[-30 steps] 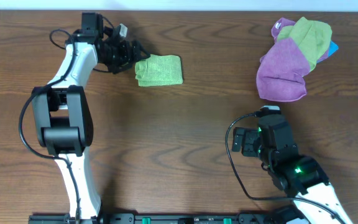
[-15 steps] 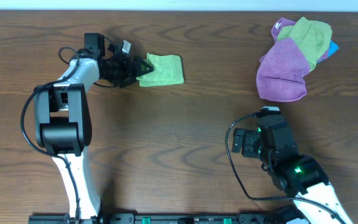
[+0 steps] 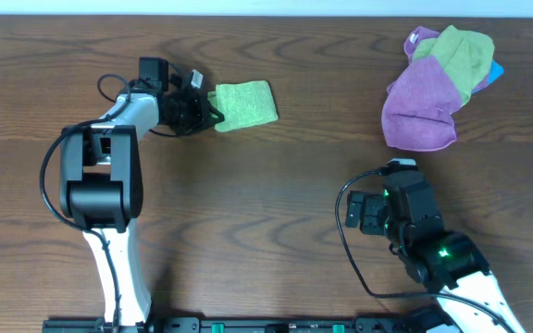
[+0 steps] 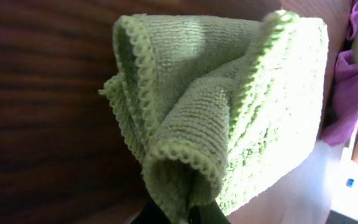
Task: Fold the cloth
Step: 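Grasp the folded green cloth's edge with the left gripper, then drag the folded green cloth leftward to the table's upper-left corner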
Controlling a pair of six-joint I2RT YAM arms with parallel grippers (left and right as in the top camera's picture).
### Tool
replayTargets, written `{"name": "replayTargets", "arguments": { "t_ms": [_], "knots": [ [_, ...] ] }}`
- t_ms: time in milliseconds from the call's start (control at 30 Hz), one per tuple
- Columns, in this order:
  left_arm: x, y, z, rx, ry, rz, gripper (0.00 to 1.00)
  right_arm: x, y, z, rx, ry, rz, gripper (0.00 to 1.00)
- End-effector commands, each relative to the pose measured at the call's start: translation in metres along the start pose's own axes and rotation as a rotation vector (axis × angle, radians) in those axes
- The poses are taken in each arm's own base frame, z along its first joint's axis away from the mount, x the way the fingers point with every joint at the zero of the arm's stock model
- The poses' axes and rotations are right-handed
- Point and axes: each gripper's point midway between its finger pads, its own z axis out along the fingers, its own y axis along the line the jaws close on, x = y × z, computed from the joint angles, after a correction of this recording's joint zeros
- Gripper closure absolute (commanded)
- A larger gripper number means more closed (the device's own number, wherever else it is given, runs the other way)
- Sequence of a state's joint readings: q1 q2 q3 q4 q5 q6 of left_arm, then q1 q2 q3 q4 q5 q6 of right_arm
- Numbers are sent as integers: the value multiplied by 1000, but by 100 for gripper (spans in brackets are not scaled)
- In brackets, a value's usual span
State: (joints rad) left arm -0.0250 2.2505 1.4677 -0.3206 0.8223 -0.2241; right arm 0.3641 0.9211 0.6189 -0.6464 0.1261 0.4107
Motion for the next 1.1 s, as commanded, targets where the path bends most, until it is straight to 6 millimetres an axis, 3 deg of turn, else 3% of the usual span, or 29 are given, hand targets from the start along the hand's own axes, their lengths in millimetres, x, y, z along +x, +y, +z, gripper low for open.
{"name": "replayTargets", "arguments": {
  "t_ms": [0, 167, 467, 800, 1067],
  "knots": [
    [-3, 15, 4, -46, -19, -16, 95, 4, 0, 1, -1, 11, 12, 1],
    [-28, 21, -15, -99, -73, -13, 95, 9, -2, 1, 9, 33, 9, 1],
    [-75, 31, -78, -357, -110, 153, 95, 12, -4, 1, 15, 45, 7, 1],
    [-87, 65, -108, -577, -113, 267, 95, 13, -4, 1, 15, 48, 7, 1],
    [-99, 93, -143, -602, -167, 226, 94, 14, -1, 0, -2, 55, 7, 1]
  ]
}}
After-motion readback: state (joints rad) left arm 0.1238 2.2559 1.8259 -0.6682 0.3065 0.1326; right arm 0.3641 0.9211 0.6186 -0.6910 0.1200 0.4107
